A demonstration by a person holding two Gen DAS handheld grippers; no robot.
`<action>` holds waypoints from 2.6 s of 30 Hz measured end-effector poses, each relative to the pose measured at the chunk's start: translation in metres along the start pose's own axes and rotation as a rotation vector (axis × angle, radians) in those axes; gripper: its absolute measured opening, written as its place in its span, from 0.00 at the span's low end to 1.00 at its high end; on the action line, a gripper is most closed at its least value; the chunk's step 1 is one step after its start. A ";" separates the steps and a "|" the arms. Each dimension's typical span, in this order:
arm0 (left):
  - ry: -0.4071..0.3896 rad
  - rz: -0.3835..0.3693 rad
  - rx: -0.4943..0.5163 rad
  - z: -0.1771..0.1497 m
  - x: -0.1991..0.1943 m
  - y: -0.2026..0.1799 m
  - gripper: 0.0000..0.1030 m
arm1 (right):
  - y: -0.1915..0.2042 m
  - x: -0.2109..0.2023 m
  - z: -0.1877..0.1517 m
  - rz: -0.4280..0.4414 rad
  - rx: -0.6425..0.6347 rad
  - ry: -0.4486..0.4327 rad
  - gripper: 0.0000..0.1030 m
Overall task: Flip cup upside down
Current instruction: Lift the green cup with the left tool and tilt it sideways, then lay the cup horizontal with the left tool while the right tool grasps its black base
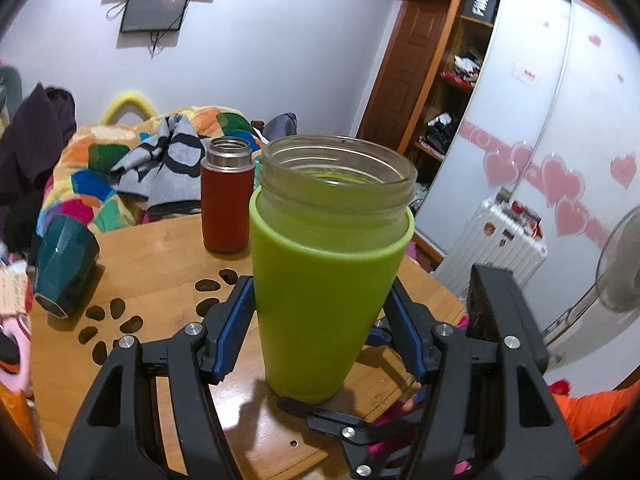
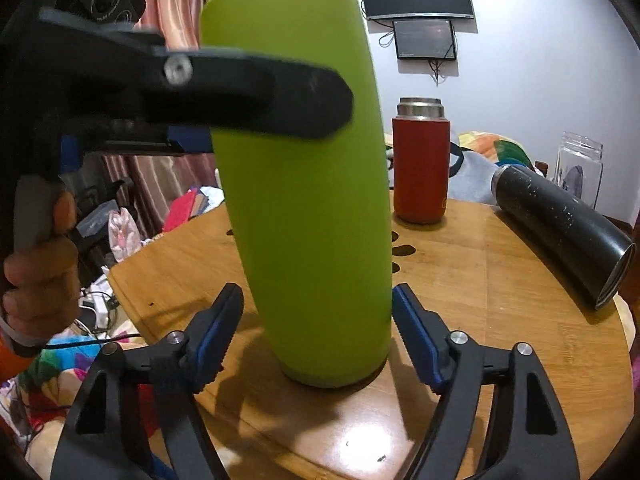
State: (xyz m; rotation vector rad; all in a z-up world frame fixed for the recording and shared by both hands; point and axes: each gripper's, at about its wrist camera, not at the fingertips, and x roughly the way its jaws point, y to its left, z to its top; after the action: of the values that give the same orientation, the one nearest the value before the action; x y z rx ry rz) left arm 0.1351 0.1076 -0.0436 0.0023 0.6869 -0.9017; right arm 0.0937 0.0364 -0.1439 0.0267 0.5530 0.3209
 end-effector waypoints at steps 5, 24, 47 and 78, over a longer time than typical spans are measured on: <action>-0.009 -0.041 -0.087 0.002 -0.004 0.018 0.62 | 0.003 0.000 -0.001 -0.030 -0.025 0.009 0.63; 0.081 -0.213 -0.434 -0.017 0.030 0.083 0.68 | -0.001 -0.027 0.001 0.008 -0.045 0.039 0.62; 0.157 -0.143 -0.525 -0.039 0.038 0.098 0.75 | -0.008 -0.031 -0.003 0.045 -0.019 0.008 0.61; 0.004 0.090 -0.020 -0.003 0.005 0.011 0.20 | 0.005 -0.070 0.020 0.009 -0.072 -0.090 0.62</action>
State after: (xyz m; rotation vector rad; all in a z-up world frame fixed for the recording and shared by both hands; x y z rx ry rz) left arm 0.1434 0.1119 -0.0522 0.0174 0.6946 -0.8086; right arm 0.0464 0.0204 -0.0901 -0.0259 0.4520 0.3469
